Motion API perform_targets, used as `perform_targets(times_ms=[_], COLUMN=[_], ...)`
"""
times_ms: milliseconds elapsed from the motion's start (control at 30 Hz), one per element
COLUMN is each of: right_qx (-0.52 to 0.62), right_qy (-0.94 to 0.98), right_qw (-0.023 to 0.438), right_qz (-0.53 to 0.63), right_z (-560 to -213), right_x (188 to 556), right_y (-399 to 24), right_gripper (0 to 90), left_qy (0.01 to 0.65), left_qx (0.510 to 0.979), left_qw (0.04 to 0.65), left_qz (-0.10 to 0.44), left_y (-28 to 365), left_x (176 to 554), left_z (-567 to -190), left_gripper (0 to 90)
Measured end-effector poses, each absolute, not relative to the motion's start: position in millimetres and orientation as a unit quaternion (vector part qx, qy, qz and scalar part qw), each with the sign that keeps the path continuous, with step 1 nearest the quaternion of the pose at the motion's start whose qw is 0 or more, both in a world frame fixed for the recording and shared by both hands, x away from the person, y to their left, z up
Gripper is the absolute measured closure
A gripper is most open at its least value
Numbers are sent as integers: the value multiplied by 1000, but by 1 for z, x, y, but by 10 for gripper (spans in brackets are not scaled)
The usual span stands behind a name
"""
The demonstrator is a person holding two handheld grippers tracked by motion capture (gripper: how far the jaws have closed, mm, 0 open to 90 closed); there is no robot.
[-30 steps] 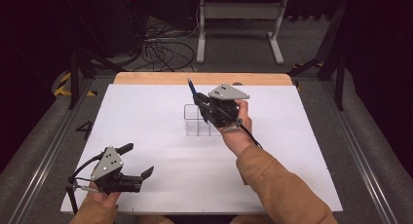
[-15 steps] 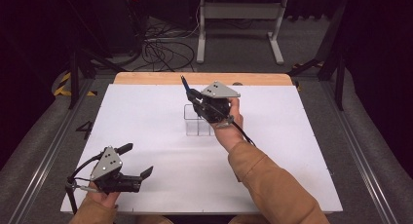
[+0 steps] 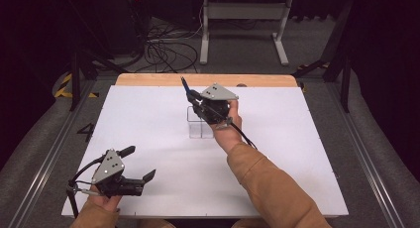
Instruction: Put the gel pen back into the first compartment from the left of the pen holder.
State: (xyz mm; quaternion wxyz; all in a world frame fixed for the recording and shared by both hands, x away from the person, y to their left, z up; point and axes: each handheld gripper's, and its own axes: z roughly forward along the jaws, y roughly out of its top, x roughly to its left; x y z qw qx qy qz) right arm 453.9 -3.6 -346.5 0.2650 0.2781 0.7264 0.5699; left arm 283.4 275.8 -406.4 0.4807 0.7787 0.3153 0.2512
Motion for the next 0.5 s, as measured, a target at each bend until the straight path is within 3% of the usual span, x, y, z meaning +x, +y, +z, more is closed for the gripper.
perform_targets(times_ms=[500], right_qx=[274], right_qy=[731], right_qw=[266], right_qz=[566], right_z=[-354], right_x=[457], right_y=[4], right_gripper=[791], left_qy=[314], left_qx=[778], left_qw=[482], left_qz=[252], left_y=[276], left_x=[283], left_z=[-406], left_gripper=[46])
